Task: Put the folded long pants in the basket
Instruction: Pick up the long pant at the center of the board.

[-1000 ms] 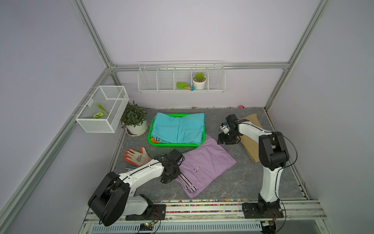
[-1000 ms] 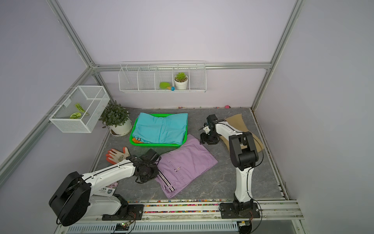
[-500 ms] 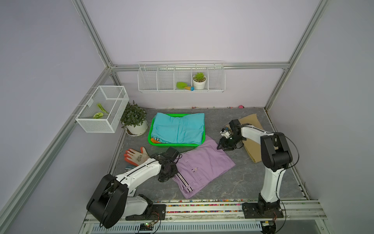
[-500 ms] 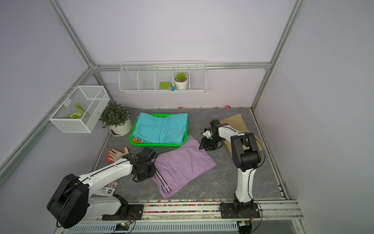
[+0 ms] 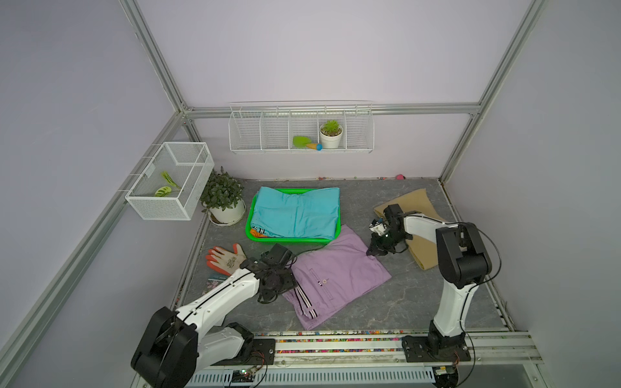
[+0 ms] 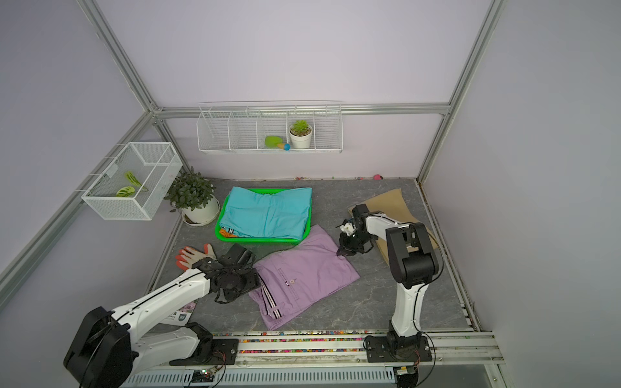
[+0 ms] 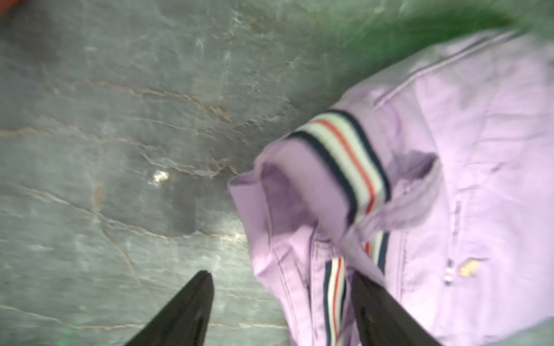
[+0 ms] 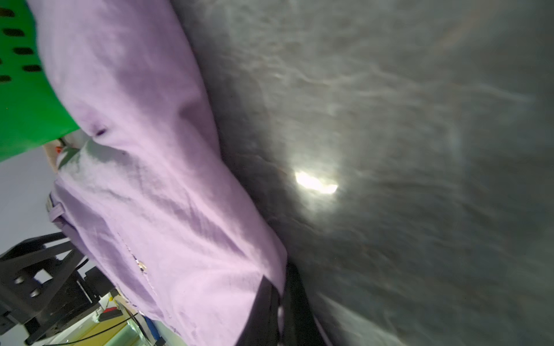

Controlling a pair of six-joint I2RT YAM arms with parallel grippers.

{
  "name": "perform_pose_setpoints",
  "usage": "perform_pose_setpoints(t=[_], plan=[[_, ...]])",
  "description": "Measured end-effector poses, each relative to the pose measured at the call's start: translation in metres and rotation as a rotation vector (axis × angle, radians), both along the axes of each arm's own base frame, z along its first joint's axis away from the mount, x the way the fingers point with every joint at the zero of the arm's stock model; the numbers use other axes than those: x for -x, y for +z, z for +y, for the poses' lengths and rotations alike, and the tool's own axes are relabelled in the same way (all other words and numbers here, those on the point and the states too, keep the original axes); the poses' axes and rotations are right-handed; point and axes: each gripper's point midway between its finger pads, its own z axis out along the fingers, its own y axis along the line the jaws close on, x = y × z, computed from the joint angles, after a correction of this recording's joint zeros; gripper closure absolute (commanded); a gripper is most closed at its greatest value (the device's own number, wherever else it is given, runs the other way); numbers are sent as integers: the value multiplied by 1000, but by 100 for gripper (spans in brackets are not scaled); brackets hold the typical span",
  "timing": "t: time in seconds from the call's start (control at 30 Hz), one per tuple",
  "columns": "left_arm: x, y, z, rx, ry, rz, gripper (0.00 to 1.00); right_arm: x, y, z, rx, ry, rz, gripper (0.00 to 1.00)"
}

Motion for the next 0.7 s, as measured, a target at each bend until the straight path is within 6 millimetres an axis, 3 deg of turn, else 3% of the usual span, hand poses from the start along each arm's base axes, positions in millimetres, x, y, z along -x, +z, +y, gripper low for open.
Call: perform_pose_setpoints(t=[0.23, 0.3, 0.47, 0.7], plan=[[21, -12, -31, 255, -18, 36, 22, 13, -1, -45, 110, -104, 1, 97], [25, -10, -36, 311, -20, 28, 22, 14, -1, -47, 121, -106, -3, 97], [18, 17, -51, 483, -24, -100, 18, 14, -1, -47, 125, -109, -3, 97], [17, -2, -57, 507, 0, -61, 25, 14, -1, -46, 125, -106, -4, 98]])
